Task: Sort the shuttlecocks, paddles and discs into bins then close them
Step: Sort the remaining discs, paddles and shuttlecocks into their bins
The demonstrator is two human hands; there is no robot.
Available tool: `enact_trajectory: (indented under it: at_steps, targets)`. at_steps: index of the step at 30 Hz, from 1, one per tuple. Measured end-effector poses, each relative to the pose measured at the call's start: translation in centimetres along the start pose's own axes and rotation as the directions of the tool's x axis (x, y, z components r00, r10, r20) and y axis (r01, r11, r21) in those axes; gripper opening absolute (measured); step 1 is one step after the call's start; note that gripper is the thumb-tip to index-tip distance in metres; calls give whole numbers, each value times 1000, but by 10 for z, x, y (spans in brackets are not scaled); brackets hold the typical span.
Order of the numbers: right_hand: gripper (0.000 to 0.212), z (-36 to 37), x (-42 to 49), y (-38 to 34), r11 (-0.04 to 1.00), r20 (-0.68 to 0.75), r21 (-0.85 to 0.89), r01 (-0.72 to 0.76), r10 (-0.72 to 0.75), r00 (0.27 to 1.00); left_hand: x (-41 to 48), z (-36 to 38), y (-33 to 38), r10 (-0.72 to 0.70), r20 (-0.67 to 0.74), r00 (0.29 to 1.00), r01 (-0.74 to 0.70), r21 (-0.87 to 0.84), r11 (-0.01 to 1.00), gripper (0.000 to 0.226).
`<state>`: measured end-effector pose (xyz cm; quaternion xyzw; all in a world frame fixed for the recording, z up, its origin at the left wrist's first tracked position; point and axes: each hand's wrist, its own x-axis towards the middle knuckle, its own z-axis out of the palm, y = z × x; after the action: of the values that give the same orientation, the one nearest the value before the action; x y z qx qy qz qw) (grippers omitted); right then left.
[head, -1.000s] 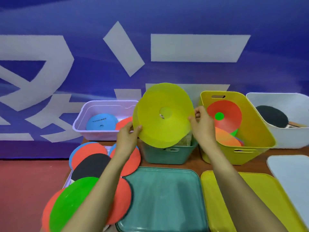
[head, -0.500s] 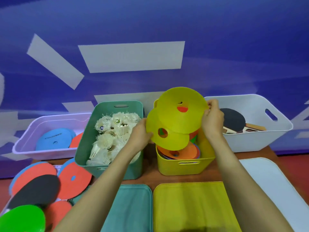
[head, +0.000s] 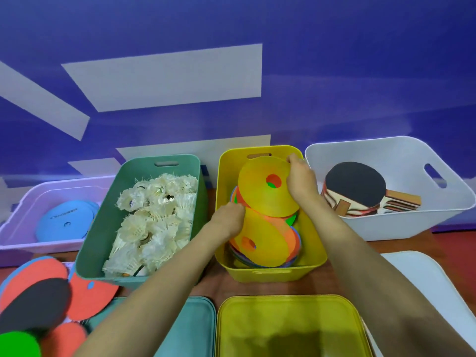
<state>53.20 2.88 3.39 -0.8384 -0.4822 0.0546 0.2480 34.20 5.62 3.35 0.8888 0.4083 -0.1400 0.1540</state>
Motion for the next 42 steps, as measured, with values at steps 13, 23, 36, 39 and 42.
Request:
enact_trajectory:
  at_steps: [13, 23, 36, 39, 42]
  targets:
    - [61, 34, -6, -3, 981, 208, -158, 108, -74, 975, 16, 3, -8, 37, -45, 998, -39, -45, 998, 47]
    - [48, 14, -91, -75, 942, 58, -19, 334, -332, 941, -72, -14, -48, -36, -625, 780, -183, -284, 941, 32]
    - [29, 95, -188, -247, 781, 17, 116, 614, -620, 785, -201, 42, -256, -326, -628, 706, 22, -441, 897, 28]
    - [31, 126, -209, -297, 766, 14, 195, 612, -626, 780, -229, 61, -317, -410, -578, 706, 101, -490, 866, 27]
    - [35, 158, -229, -342, 761, 102, 231, 606, -638, 763, -253, 81, -374, -484, -506, 714, 177, -538, 824, 30]
